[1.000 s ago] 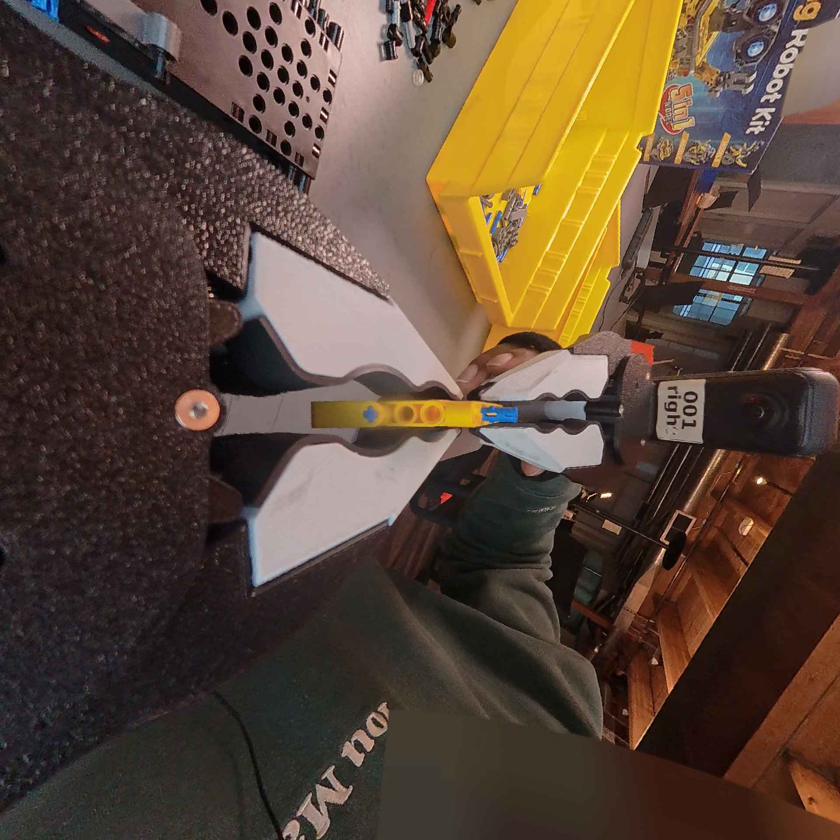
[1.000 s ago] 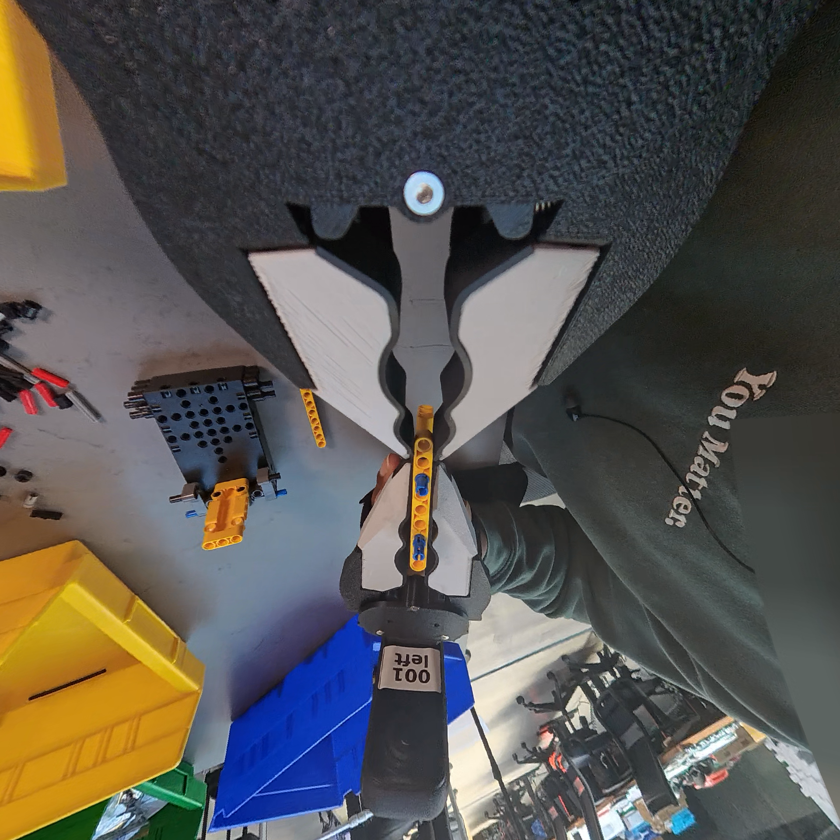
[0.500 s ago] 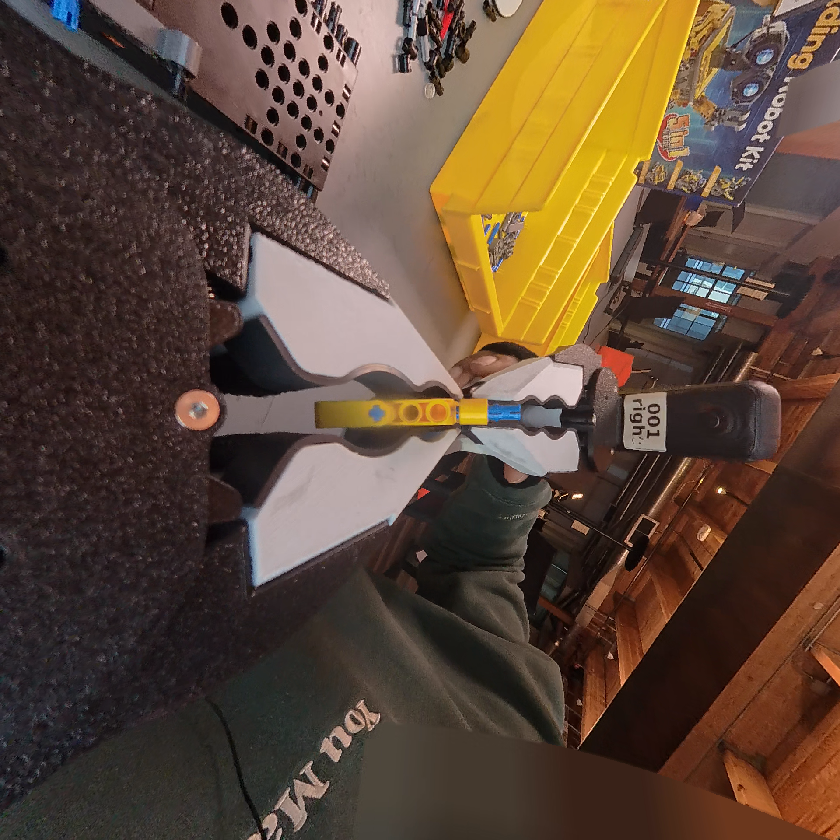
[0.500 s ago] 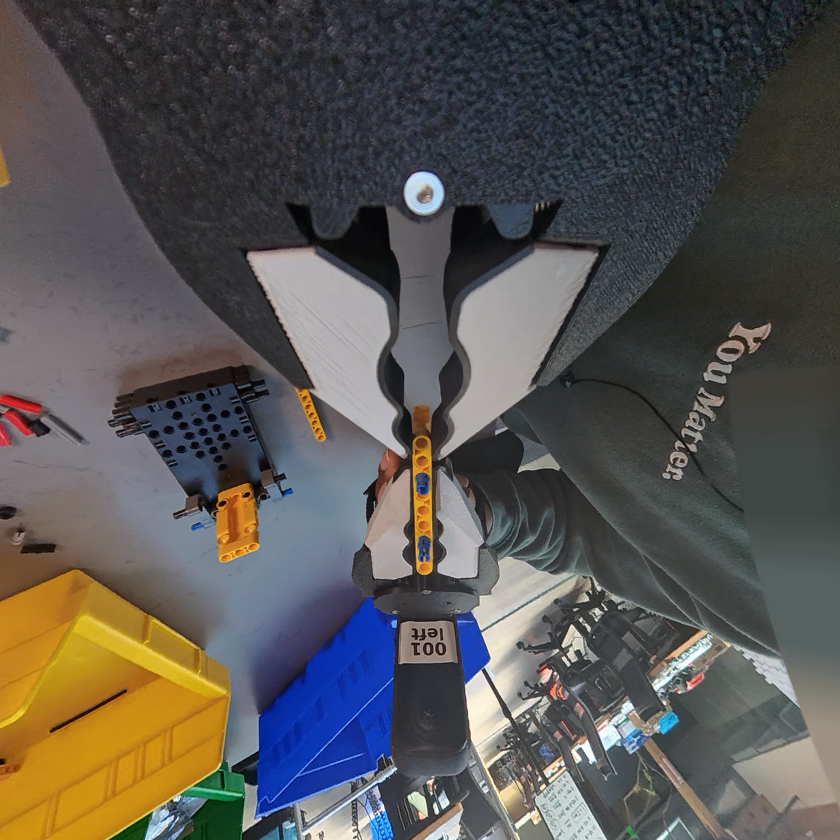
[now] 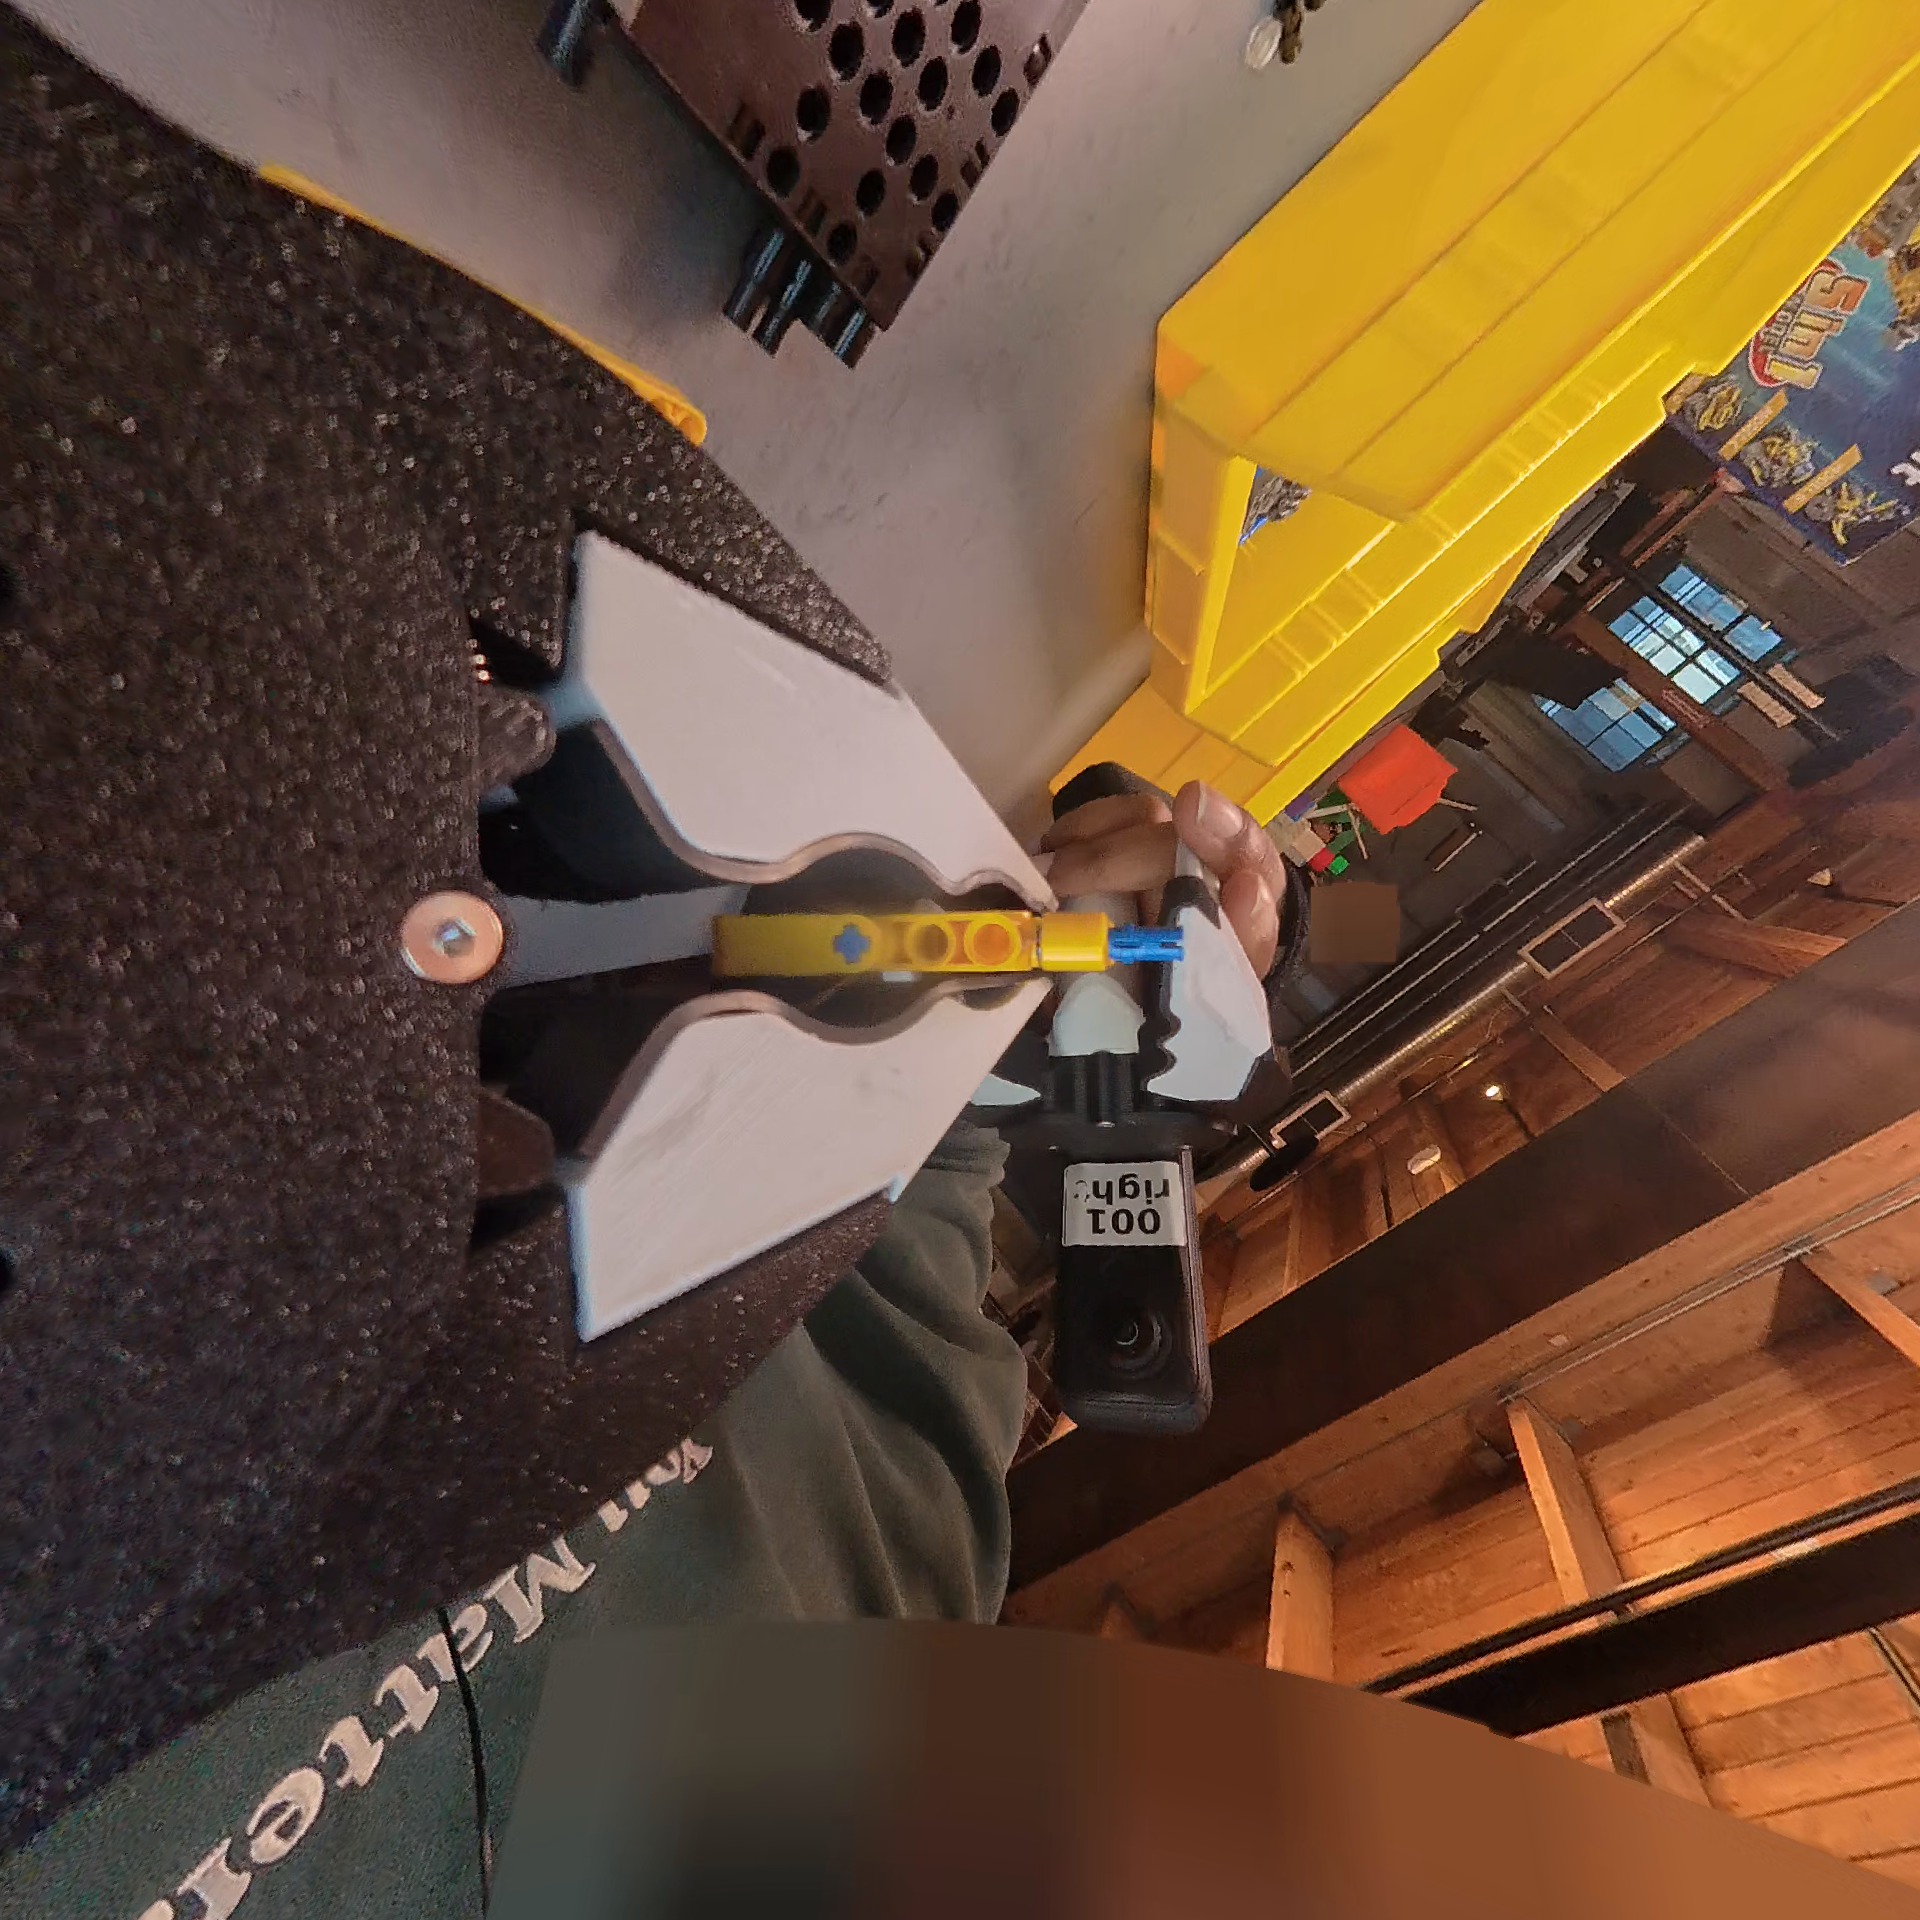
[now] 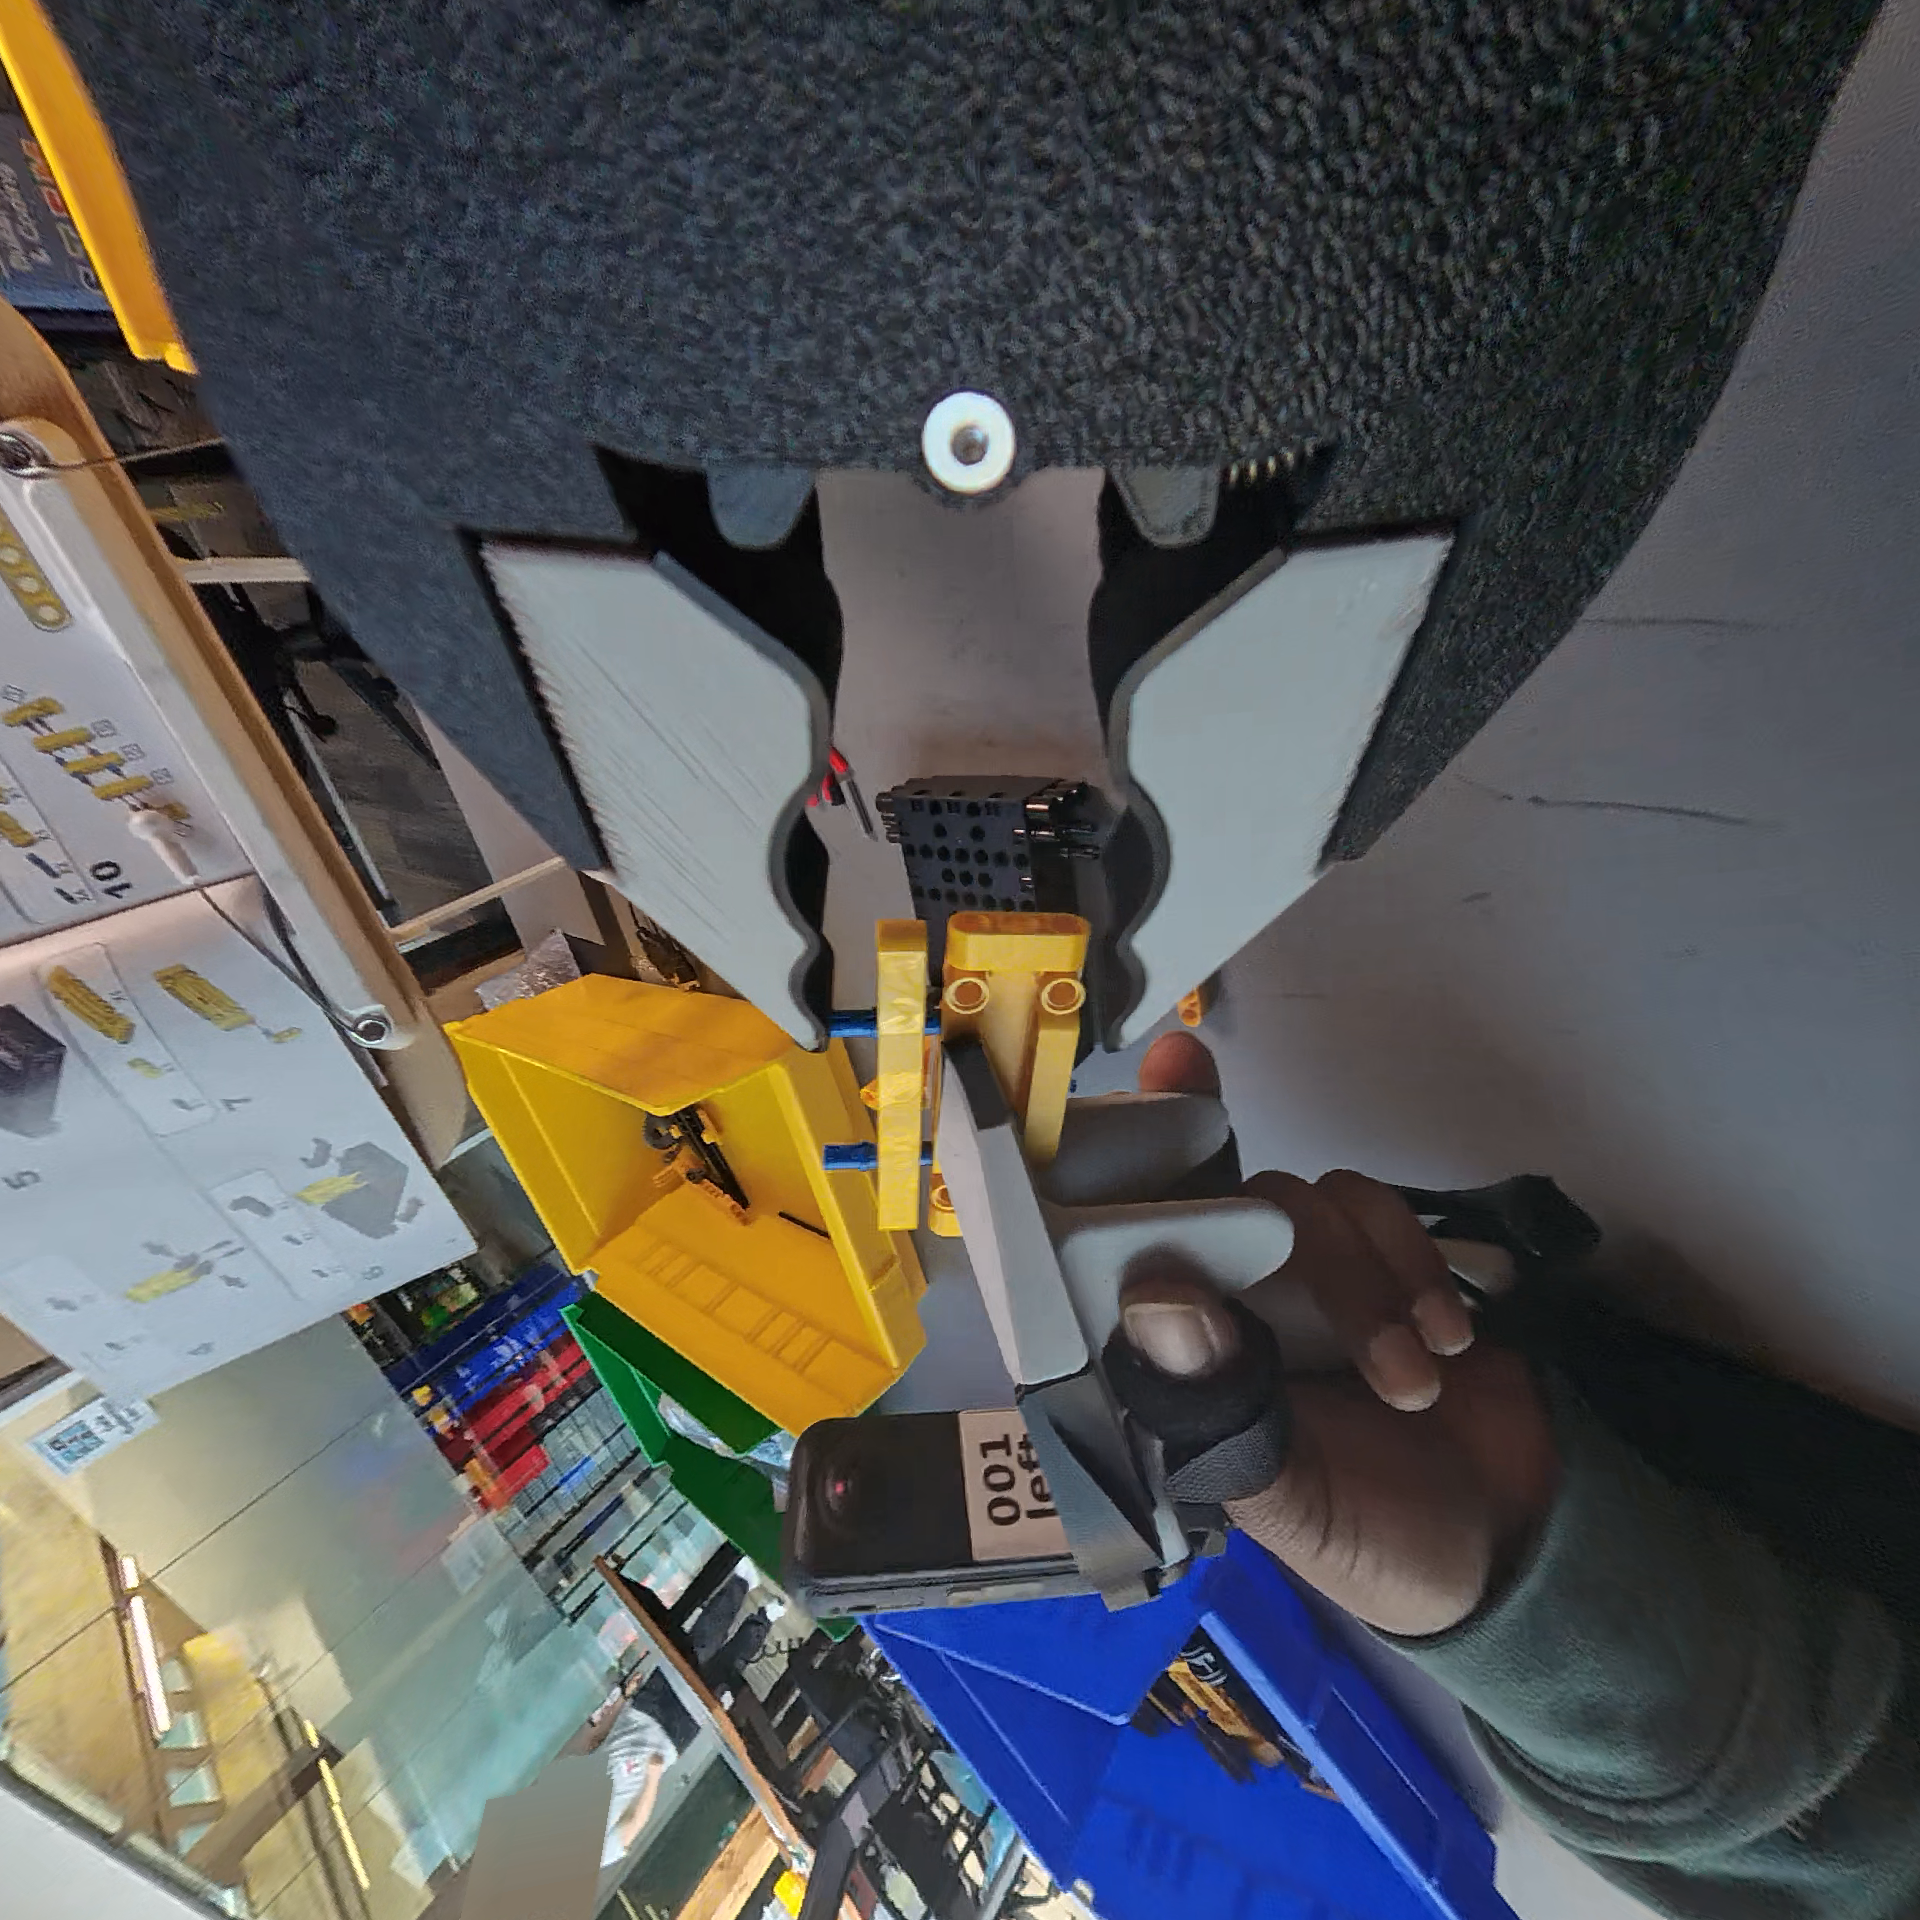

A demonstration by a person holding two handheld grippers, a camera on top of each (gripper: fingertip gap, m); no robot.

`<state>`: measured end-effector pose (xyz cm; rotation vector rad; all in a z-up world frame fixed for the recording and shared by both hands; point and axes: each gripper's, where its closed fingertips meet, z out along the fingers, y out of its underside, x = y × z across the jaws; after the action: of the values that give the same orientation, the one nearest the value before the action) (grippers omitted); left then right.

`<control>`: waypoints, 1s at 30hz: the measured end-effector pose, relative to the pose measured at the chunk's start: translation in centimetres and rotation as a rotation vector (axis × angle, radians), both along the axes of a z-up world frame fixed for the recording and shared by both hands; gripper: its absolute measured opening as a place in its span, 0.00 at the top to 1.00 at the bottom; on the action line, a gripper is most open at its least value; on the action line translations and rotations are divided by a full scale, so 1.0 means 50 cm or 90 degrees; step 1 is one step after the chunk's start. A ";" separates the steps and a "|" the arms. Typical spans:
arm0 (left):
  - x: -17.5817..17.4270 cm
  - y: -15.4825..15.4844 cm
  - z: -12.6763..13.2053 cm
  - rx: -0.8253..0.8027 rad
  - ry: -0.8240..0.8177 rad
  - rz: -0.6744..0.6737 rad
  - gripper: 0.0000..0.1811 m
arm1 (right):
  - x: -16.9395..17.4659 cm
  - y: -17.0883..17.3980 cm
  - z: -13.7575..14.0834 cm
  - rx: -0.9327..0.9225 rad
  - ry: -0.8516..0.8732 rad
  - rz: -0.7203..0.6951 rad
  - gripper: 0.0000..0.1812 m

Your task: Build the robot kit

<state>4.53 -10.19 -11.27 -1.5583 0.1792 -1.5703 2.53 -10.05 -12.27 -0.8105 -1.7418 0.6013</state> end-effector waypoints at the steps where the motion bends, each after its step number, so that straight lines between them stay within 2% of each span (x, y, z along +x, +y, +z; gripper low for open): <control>1: 0.000 0.000 0.000 -0.010 -0.013 -0.004 0.97 | 0.000 0.000 0.003 -0.003 0.006 0.003 0.74; 10: -0.002 0.003 -0.022 -0.050 -0.009 -0.007 0.97 | -0.002 0.000 -0.023 -0.014 -0.024 0.016 0.77; 13: -0.003 0.007 -0.017 -0.011 0.042 -0.012 0.95 | -0.004 0.003 -0.018 -0.086 -0.004 0.023 0.77; 16: -0.022 0.002 -0.007 0.106 0.184 0.008 0.80 | 0.004 0.009 -0.005 -0.155 0.004 0.056 0.77; 20: -0.052 -0.010 -0.003 0.303 0.412 0.064 0.71 | 0.030 0.018 0.012 -0.282 0.005 0.105 0.77; 23: -0.040 -0.018 0.000 0.401 0.512 0.059 0.72 | 0.035 0.003 0.001 -0.311 -0.023 0.142 0.76; 26: -0.026 -0.027 -0.021 0.424 0.577 0.010 0.80 | 0.036 -0.005 0.002 -0.330 -0.024 0.164 0.77; 30: -0.017 -0.024 -0.034 0.442 0.635 -0.002 0.82 | 0.044 -0.008 -0.004 -0.329 -0.023 0.174 0.77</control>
<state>3.68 -11.39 -12.96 -1.5912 1.1324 -0.4832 4.75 -10.45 -12.49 -0.9402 -1.7670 1.2627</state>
